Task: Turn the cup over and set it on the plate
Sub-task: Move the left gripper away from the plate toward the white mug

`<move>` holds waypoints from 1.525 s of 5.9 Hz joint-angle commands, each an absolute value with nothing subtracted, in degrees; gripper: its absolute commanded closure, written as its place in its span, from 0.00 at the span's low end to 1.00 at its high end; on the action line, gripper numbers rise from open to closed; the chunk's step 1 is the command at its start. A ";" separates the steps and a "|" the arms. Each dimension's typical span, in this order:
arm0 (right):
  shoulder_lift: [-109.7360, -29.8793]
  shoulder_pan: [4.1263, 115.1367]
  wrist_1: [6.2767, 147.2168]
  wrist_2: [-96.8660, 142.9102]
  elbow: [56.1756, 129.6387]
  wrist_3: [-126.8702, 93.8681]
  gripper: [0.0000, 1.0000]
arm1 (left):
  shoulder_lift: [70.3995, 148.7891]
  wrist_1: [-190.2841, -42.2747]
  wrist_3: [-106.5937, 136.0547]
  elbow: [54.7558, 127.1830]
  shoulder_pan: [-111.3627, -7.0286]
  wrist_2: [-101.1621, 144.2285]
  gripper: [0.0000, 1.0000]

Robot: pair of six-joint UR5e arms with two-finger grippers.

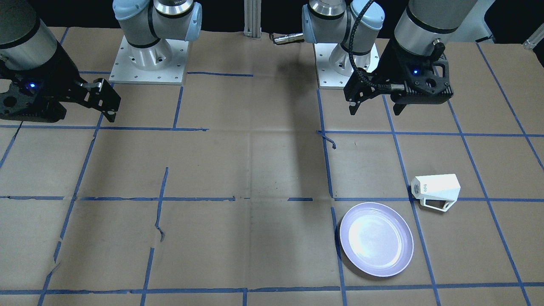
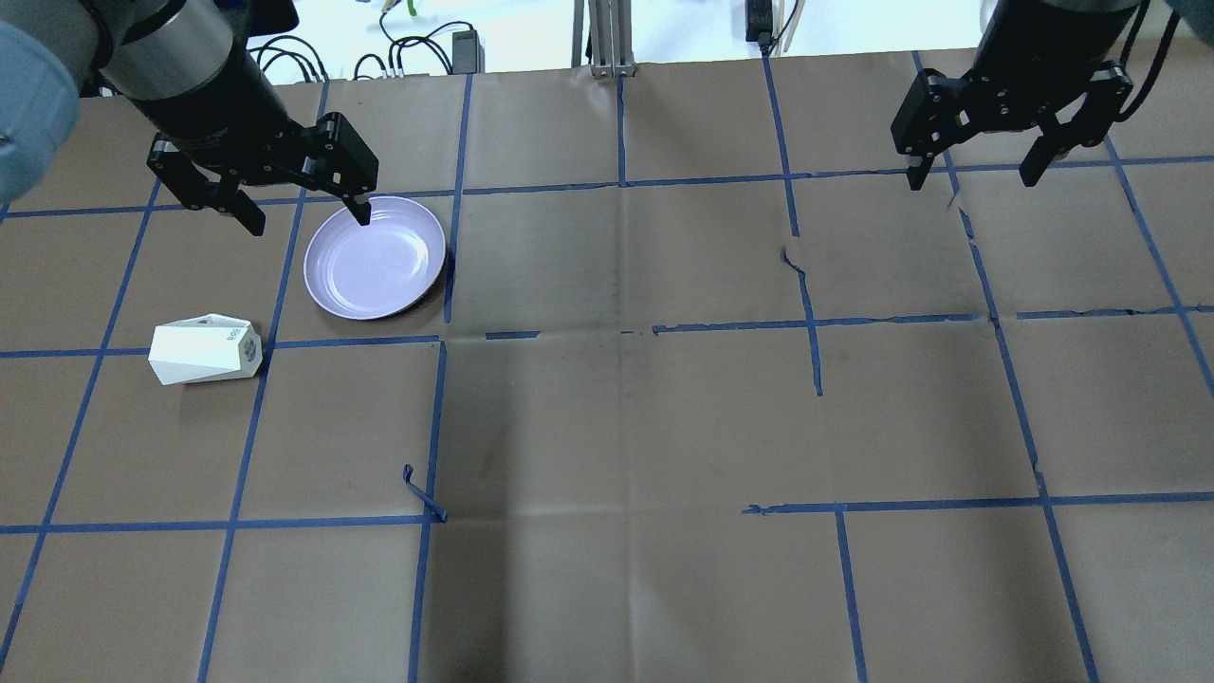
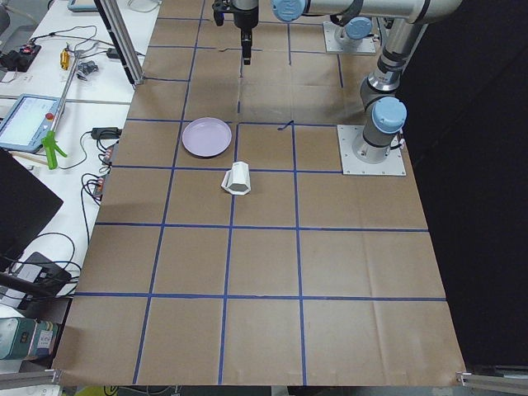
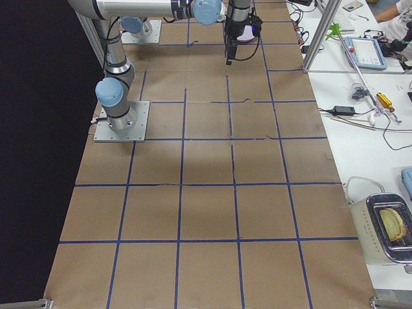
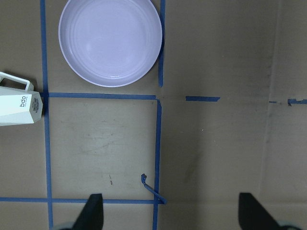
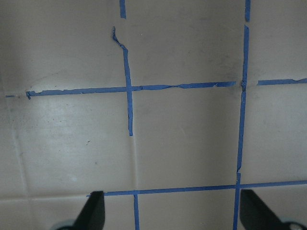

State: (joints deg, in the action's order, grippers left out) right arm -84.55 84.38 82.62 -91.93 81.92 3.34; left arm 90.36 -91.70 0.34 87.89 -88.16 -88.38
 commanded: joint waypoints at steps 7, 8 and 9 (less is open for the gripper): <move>-84.55 84.38 82.62 -91.93 81.91 3.34 0.00 | 98.22 -91.68 -35.63 89.48 -52.15 -87.55 0.02; -84.55 84.38 82.62 -91.93 81.91 3.34 0.00 | 102.52 -90.80 -36.21 88.25 -50.03 -84.49 0.03; -84.55 84.38 82.62 -91.93 81.91 3.34 0.00 | 106.48 -88.70 -40.21 87.89 -47.66 -82.29 0.03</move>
